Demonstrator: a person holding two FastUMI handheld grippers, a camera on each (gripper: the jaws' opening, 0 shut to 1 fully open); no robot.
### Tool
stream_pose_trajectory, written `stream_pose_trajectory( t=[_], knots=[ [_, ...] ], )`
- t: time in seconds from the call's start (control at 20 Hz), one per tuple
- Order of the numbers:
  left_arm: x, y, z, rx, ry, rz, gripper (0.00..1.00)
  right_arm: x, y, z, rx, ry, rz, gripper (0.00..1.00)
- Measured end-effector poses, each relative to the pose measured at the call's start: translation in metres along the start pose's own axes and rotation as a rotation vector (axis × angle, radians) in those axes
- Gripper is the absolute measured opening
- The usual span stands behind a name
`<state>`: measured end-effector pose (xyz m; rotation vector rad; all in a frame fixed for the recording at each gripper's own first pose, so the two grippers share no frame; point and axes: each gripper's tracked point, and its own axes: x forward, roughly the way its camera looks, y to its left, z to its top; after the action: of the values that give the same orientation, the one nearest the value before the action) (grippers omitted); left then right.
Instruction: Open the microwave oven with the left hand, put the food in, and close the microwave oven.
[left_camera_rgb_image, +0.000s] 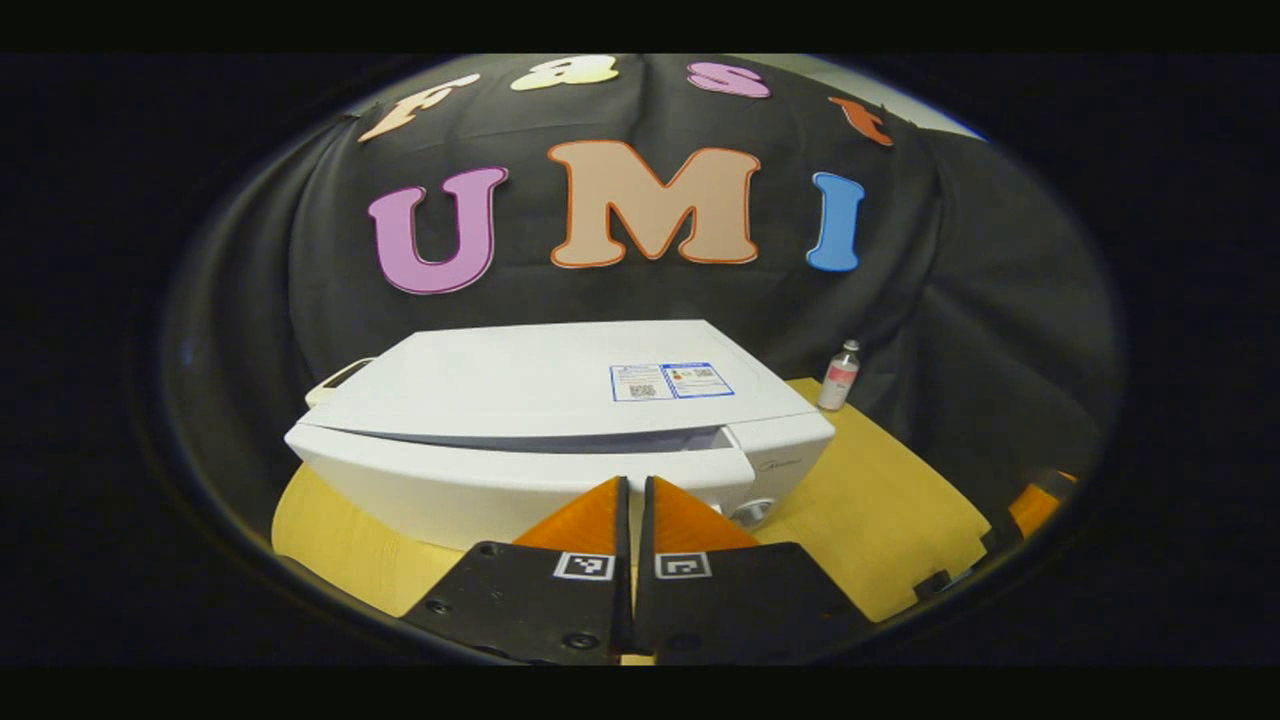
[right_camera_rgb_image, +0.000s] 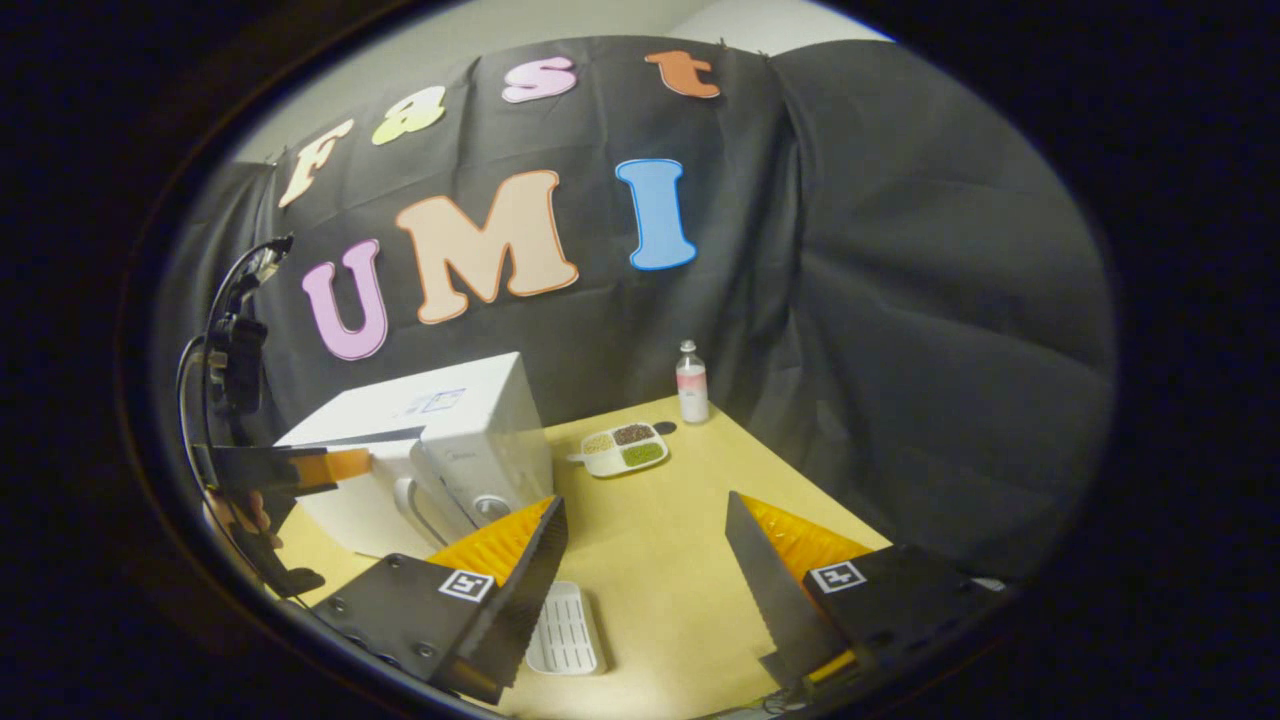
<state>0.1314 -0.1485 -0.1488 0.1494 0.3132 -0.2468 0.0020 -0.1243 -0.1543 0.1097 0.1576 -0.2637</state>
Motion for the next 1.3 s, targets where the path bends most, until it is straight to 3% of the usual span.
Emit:
stream_pose_trajectory(
  t=[1.3],
  knots=[
    [0.0087,0.0027,0.0037,0.004,-0.058,0.068,0.01,0.0084,-0.0080,0.0040,0.067,-0.026,-0.029,0.98]
  ],
)
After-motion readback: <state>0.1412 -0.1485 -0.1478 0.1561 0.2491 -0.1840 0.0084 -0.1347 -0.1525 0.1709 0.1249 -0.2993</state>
